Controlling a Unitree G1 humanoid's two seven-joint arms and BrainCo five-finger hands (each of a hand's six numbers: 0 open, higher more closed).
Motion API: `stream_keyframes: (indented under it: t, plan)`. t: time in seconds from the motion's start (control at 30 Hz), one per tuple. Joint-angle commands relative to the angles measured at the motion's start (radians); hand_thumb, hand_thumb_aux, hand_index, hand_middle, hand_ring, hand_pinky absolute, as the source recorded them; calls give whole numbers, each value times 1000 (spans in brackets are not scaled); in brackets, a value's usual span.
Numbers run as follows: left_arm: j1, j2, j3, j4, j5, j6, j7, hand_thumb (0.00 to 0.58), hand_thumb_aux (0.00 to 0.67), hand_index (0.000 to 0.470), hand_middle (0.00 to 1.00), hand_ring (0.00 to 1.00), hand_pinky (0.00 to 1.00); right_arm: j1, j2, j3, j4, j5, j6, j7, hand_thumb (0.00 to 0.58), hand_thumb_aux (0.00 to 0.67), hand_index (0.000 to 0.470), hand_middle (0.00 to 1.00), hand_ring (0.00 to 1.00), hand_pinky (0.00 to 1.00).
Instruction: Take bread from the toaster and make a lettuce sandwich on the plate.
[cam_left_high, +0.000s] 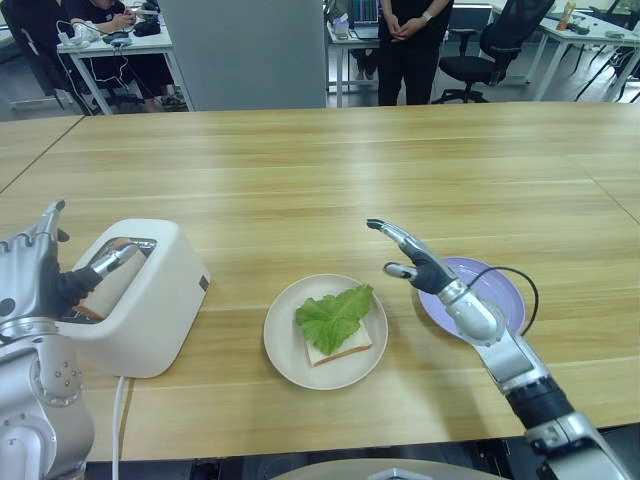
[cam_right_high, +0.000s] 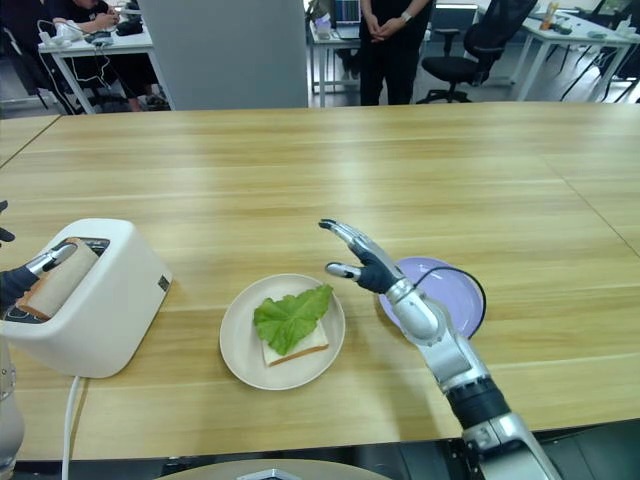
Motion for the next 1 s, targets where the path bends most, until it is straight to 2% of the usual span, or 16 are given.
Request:
stream_keyframes:
  t: [0.03,0.4,0.43,0.47,0.5,0.53,0.57,0.9,0.93,0.97,1.0]
  plan:
    - [34,31,0,31,37,9,-58,0,0,0,388,388,388,52,2,-71,-56,58,59,24,0,0,0,0,0,0]
    - [65,59,-99,227,72,40,-127,0,0,0,388,388,388,105,18,-147,-136,56,98,24,0,0,0,0,0,0]
    - [60,63,-102,247,70,42,-122,216,139,96,384,384,384,108,19,-152,-141,57,99,24,0,0,0,0,0,0]
    - [56,67,-105,265,70,43,-115,216,139,96,384,384,384,112,18,-154,-143,56,100,25,0,0,0,0,0,0]
    - [50,70,-106,281,69,46,-109,498,418,287,388,388,388,116,19,-156,-144,55,100,24,0,0,0,0,0,0]
    - [46,73,-105,295,68,51,-105,498,418,287,388,388,388,121,20,-158,-143,56,101,25,0,0,0,0,0,0]
    - [43,75,-106,306,70,56,-102,580,670,460,392,392,392,125,21,-159,-142,55,100,26,0,0,0,0,0,0]
    - [-4,51,-105,301,0,65,-77,580,670,460,404,404,404,134,31,-161,-109,29,86,18,0,0,0,0,0,0]
    - [-6,45,-103,293,-15,62,-76,575,610,419,404,404,404,132,33,-159,-105,27,86,19,0,0,0,0,0,0]
    - [-3,43,-104,281,-18,57,-73,512,441,303,400,400,400,130,36,-159,-102,26,84,18,0,0,0,0,0,0]
    - [0,43,-102,268,-21,53,-69,512,441,303,400,400,400,125,39,-160,-100,26,85,19,0,0,0,0,0,0]
